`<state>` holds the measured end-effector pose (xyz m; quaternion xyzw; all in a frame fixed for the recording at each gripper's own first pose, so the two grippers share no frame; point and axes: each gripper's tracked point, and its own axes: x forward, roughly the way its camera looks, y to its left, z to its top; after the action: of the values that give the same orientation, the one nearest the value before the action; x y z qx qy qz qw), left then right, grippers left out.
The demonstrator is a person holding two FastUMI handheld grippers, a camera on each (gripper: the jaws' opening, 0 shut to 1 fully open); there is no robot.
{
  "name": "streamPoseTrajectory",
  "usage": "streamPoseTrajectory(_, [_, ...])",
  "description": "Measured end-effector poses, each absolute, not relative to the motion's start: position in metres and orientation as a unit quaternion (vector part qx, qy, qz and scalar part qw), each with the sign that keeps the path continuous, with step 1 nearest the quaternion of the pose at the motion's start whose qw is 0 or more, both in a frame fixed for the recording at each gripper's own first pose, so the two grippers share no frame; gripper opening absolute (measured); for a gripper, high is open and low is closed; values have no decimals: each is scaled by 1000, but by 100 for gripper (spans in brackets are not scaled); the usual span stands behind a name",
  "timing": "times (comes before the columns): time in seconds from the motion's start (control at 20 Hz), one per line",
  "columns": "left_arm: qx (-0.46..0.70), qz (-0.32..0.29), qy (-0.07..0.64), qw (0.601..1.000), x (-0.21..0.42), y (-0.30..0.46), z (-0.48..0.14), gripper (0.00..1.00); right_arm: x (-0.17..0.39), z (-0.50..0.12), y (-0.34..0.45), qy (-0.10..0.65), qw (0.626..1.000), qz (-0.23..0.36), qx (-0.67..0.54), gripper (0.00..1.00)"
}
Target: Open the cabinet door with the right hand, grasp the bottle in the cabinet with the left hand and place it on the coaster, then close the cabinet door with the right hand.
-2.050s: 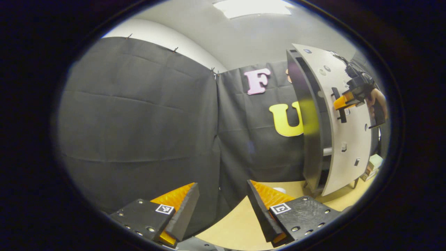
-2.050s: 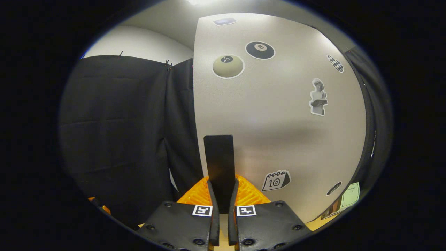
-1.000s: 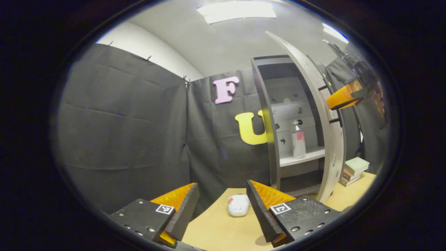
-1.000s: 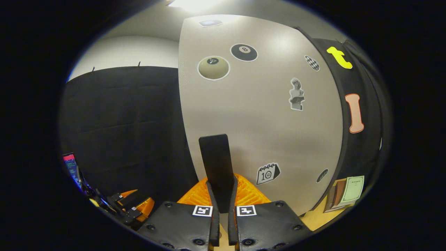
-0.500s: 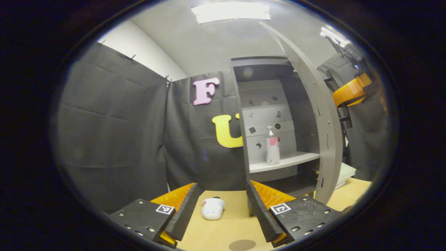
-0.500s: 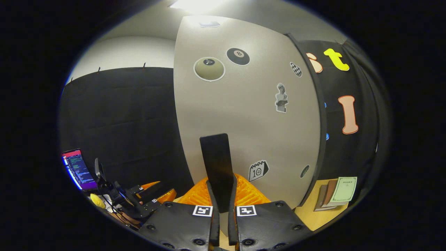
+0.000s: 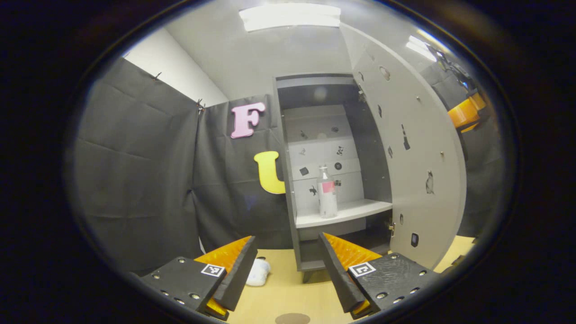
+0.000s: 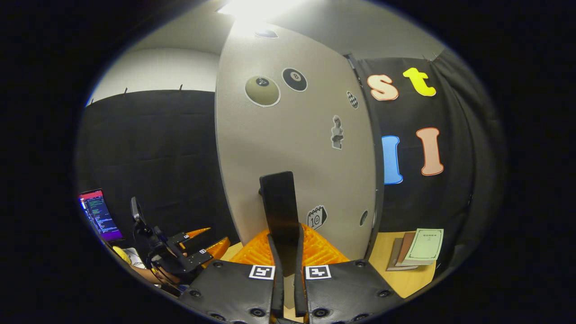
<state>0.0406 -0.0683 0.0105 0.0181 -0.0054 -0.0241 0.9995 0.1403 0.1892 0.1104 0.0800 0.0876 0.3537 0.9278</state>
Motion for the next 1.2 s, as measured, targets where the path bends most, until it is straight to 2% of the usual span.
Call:
streamPoseTrajectory(0.4, [22,-39,-5,999,35,-110,16,86,151,106,138,75,949,292,92,10])
streamPoseTrajectory(0.5, [21,-40,-4,999,30,-118,16,83,156,106,123,70,956,271,92,10])
streamPoseTrajectory(0.7, [21,-41,-2,999,19,-131,19,84,172,103,93,57,970,220,89,10])
streamPoseTrajectory(0.75, [22,-41,-1,999,18,-134,18,84,171,103,95,55,968,224,101,6])
streamPoseTrajectory(0.8, [24,-39,-2,999,17,-137,19,83,169,103,99,56,964,234,115,9])
streamPoseTrajectory(0.95, [30,-40,-2,999,19,-148,20,83,170,102,99,49,966,234,102,10])
streamPoseTrajectory(1.0, [33,-42,-3,999,20,-151,23,83,166,103,95,47,967,232,96,14])
streamPoseTrajectory(1.15, [32,-56,-8,998,27,-160,35,86,150,105,88,47,960,250,120,14])
streamPoseTrajectory(1.2, [30,-60,-9,998,34,-163,41,84,143,105,82,51,956,257,129,17])
